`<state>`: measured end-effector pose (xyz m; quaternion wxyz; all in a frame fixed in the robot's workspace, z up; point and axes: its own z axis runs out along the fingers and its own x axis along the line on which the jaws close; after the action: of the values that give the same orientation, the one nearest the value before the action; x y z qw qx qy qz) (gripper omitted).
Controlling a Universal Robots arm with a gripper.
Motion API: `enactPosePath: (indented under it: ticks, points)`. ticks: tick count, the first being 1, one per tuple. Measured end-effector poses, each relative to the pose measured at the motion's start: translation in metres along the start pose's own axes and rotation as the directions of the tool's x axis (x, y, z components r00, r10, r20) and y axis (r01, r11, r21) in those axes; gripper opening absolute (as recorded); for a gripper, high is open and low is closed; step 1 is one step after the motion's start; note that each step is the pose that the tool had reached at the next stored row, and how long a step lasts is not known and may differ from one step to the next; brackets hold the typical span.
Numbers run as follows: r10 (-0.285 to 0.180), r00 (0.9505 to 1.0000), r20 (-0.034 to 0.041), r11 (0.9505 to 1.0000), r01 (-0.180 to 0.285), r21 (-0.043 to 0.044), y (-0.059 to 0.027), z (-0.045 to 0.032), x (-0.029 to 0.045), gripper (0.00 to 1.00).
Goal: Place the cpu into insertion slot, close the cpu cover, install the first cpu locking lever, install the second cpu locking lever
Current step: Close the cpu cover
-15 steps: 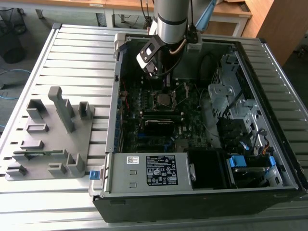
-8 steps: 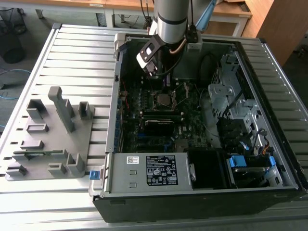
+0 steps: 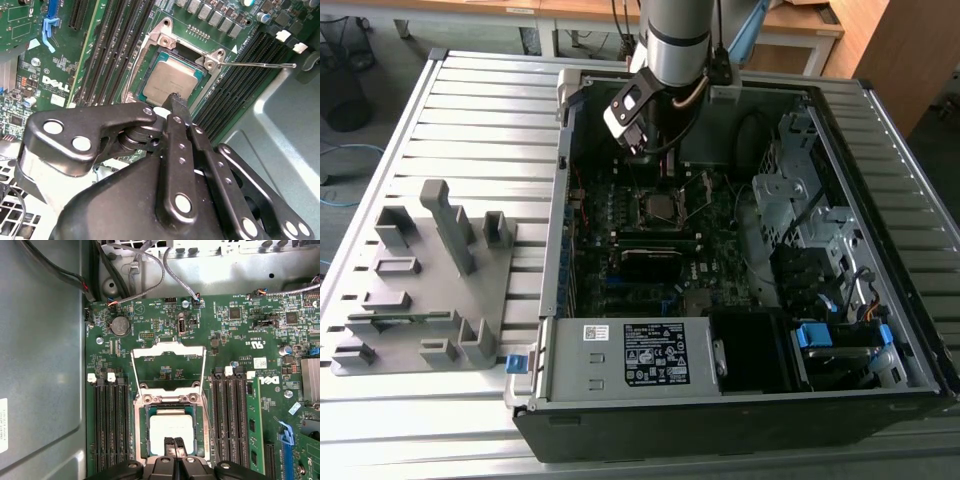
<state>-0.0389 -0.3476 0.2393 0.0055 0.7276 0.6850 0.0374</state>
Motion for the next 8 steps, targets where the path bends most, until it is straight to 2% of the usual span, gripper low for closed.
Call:
enactPosePath:
  ticks: [8]
  points:
    - [0.000,1.0000,0.0004,1.0000,0.000,0.0001,0.0001,-0.0024,0.0001,0.10]
